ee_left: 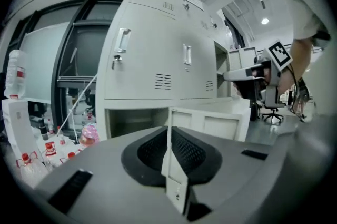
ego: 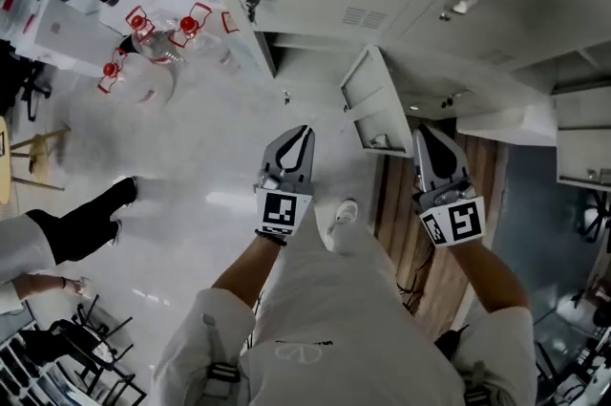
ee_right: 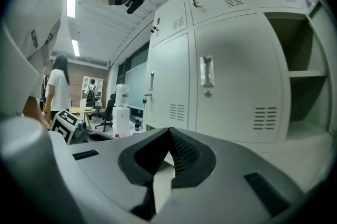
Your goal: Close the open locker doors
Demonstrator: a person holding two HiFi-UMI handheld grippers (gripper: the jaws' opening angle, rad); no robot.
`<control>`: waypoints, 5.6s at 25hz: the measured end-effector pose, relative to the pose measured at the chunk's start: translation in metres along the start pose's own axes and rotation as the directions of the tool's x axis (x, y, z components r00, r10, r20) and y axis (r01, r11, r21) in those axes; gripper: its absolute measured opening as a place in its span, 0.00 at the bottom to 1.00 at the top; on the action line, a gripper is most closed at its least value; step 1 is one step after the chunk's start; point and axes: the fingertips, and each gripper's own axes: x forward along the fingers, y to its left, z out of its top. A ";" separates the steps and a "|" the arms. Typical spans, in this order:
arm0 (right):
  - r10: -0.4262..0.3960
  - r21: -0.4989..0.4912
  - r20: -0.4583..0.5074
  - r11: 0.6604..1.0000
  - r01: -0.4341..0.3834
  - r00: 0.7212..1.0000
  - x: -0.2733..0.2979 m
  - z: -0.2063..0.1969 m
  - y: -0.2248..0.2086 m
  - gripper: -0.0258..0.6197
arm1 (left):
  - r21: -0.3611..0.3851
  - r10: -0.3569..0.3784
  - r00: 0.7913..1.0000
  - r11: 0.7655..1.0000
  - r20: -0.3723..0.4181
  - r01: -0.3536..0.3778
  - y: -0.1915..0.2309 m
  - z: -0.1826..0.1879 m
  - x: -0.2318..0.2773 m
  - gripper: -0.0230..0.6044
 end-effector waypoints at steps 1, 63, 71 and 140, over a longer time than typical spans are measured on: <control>-0.007 0.005 -0.017 1.000 0.007 1.000 -0.015 -0.014 -0.005 0.06 | 0.013 -0.021 1.000 1.000 -0.010 0.021 -0.027 -0.008 0.000 0.05; 0.384 -0.012 -0.150 0.921 -0.390 0.911 0.225 -0.281 0.188 0.21 | -0.029 -0.081 0.987 0.997 -0.139 0.078 0.095 -0.207 -0.009 0.19; 0.236 -0.003 -0.125 0.971 -0.239 0.964 0.297 -0.272 0.151 0.06 | -0.054 0.134 0.974 0.988 -0.183 -0.147 0.145 -0.257 0.064 0.17; -0.764 0.240 0.076 0.637 0.732 0.640 -0.496 -0.039 -0.347 0.06 | 0.157 -0.779 0.627 0.622 0.025 0.767 -0.711 0.167 0.253 0.21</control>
